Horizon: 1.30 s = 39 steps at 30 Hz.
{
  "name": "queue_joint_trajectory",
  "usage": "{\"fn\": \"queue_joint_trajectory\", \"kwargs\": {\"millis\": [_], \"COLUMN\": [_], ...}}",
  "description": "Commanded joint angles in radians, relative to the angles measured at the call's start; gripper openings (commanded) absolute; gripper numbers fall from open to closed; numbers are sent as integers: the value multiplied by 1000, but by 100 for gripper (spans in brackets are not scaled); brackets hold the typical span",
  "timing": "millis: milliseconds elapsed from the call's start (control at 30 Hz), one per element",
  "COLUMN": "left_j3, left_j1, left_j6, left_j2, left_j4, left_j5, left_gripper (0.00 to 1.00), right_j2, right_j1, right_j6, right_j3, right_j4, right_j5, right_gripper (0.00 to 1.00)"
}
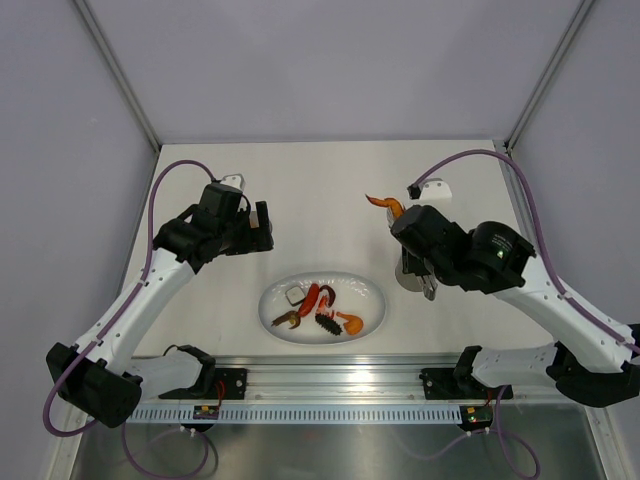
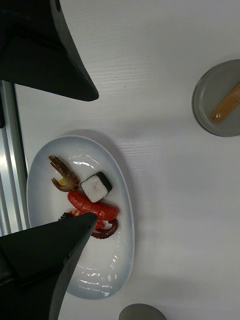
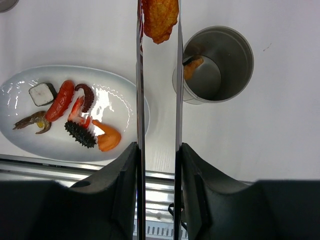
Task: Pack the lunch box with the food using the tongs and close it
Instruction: Place the fake food in the packing box.
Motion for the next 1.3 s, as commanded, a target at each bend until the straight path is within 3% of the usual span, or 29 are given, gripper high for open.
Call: {"fn": "queue_joint_trajectory", "kwargs": {"millis": [0, 933, 1267], "left_j3": [15, 15, 13], "left_j1": [-2, -2, -2], "left_j6": [13, 10, 12], "left_j2": [-3, 22, 39], "left_j4": [43, 52, 60], "left_j5": [13, 31, 40], "left_gripper": [99, 99, 99], "right_j2": [-39, -214, -250], "right_j1": [-24, -75, -88], "right_j6": [84, 209, 252], "right_j3": [-22, -252, -328], "right_j4": [-276, -277, -276], "right_j5": [50, -15, -27], "right_gripper": [17, 18, 28]}}
